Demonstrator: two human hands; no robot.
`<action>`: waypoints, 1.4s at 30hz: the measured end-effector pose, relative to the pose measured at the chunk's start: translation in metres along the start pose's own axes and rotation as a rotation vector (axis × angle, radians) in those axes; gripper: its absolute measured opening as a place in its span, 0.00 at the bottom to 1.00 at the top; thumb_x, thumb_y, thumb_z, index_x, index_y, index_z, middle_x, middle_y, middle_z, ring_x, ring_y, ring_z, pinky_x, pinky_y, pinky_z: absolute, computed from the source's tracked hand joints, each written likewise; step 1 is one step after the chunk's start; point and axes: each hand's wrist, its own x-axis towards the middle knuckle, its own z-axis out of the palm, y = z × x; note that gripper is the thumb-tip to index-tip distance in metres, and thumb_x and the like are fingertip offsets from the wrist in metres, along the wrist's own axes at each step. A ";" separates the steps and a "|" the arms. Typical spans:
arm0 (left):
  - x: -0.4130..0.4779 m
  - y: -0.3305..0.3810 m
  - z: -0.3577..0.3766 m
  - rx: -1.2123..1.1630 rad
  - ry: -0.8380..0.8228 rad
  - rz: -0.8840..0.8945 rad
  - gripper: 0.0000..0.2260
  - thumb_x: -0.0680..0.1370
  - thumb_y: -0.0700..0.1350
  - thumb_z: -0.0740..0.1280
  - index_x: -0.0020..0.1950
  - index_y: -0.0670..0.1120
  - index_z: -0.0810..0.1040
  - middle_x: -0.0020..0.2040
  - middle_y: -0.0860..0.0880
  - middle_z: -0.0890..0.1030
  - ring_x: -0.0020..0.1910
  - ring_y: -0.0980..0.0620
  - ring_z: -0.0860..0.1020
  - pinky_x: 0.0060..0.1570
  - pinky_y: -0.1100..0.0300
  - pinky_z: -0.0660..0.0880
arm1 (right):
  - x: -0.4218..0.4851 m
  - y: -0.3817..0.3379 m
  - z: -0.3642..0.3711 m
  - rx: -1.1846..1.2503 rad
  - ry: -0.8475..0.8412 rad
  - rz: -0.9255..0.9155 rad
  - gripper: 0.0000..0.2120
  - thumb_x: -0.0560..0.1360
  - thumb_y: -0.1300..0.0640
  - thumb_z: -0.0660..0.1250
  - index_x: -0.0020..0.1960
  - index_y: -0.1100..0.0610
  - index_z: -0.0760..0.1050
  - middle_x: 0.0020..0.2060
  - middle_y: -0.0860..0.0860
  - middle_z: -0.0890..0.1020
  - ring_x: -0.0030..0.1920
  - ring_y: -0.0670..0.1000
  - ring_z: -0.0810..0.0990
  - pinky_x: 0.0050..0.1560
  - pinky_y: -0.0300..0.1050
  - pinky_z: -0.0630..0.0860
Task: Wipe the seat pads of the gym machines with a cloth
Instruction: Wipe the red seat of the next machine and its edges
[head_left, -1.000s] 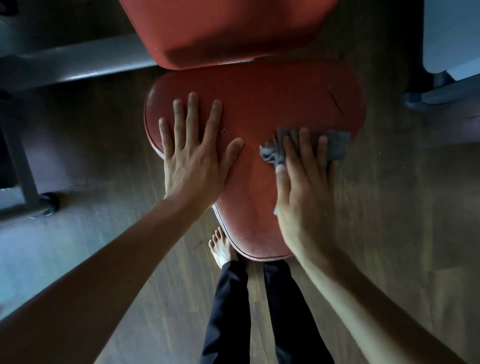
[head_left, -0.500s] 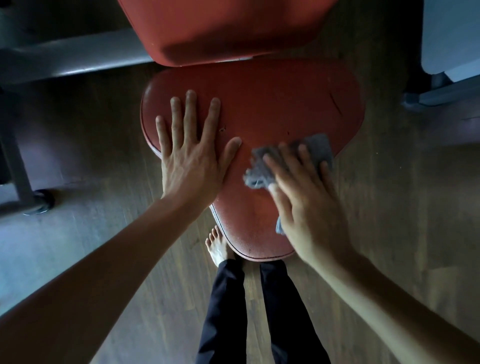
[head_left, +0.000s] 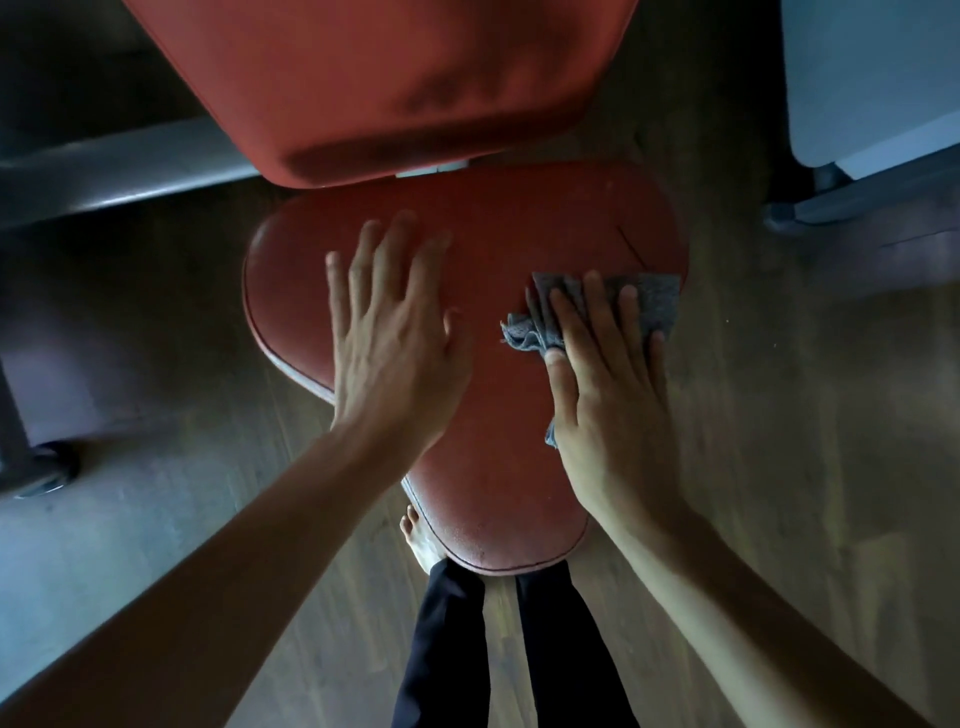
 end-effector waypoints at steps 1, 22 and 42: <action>0.004 0.006 0.004 -0.005 -0.012 0.036 0.26 0.78 0.47 0.60 0.77 0.47 0.64 0.78 0.45 0.62 0.79 0.45 0.52 0.77 0.45 0.43 | 0.005 0.003 0.000 0.022 0.008 0.017 0.24 0.83 0.47 0.49 0.78 0.51 0.61 0.79 0.50 0.59 0.80 0.53 0.52 0.77 0.57 0.53; 0.006 0.009 0.034 0.168 -0.018 0.151 0.26 0.84 0.55 0.54 0.80 0.48 0.57 0.80 0.46 0.56 0.80 0.47 0.51 0.78 0.47 0.48 | 0.051 0.032 -0.001 0.331 0.070 0.113 0.24 0.84 0.50 0.48 0.79 0.53 0.59 0.80 0.52 0.56 0.80 0.53 0.45 0.78 0.60 0.52; 0.004 0.007 0.037 0.123 0.026 0.137 0.26 0.83 0.55 0.56 0.79 0.48 0.60 0.80 0.48 0.58 0.80 0.49 0.52 0.79 0.49 0.48 | 0.070 0.029 -0.001 0.100 0.061 -0.164 0.24 0.84 0.49 0.49 0.78 0.53 0.62 0.78 0.50 0.61 0.79 0.53 0.55 0.78 0.54 0.49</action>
